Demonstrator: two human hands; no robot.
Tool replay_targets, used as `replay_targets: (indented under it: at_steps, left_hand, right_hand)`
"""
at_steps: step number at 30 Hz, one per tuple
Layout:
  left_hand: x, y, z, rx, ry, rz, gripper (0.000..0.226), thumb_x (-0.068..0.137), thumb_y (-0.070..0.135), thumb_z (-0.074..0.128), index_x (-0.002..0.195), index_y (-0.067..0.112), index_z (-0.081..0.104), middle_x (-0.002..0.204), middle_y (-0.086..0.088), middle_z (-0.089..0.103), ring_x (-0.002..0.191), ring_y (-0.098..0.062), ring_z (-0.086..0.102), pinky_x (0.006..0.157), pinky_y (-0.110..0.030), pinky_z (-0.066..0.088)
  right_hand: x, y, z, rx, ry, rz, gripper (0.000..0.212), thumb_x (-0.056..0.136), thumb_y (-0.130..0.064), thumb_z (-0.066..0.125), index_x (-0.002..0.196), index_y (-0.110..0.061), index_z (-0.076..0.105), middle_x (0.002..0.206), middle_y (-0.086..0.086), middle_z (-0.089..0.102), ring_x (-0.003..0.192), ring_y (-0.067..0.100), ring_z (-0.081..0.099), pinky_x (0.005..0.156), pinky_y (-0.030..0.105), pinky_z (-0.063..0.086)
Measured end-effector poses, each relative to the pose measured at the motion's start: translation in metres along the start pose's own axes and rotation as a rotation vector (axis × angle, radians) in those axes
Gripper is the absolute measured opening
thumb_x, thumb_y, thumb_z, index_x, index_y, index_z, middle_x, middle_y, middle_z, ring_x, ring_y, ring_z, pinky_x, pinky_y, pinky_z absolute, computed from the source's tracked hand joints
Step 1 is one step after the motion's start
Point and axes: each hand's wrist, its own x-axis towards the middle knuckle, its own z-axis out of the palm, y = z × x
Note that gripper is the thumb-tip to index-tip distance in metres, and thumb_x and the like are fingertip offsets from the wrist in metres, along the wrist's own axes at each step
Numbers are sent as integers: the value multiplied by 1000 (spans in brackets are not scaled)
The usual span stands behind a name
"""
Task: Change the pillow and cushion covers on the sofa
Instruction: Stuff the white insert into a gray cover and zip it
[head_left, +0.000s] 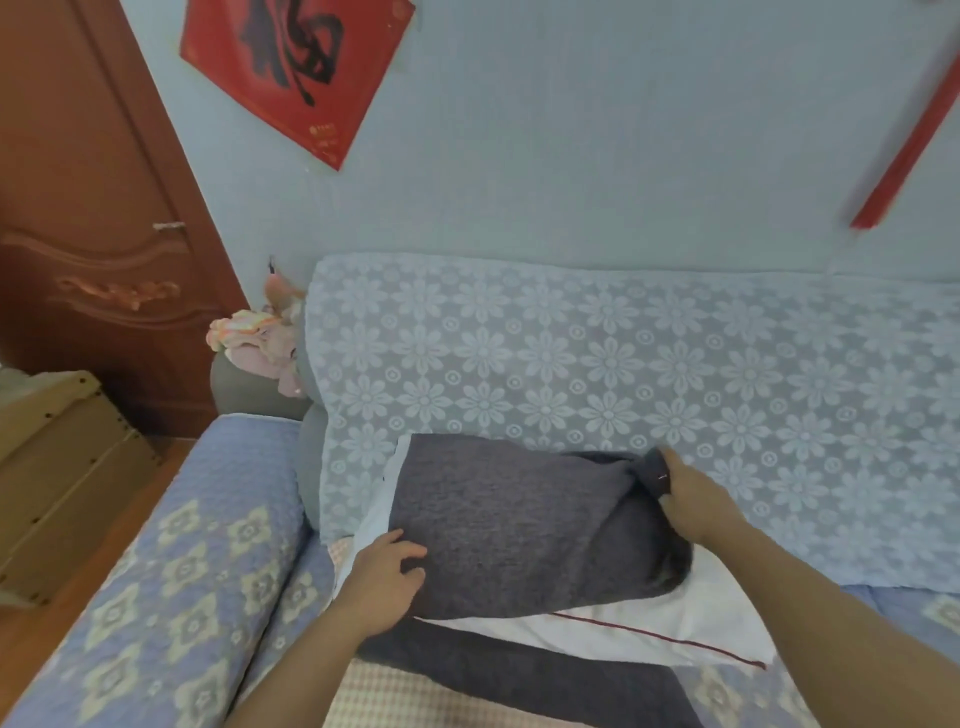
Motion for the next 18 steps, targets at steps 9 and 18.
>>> replay_targets:
  at_steps: [9,18]
  left_hand:
    - [-86,146,-20,-891,63,278,24,101,10,59,109,26,75,114,3,74,113,-12,68,104,-36,49]
    - [-167,215,2,-502,154,692,55,87,18,78,125,50,54,127,20,55,125,1,52,106,-17,40]
  right_hand:
    - [-138,-75,-187,1147,307,-165,20,90,5,62,102,-10,57,94,19,65,81,25,73,70,37,61]
    - [-258,-104,-179,846,255,-363,9,92,-10,67,84,-15,67,62,4,68,52,12,59,54,19,45]
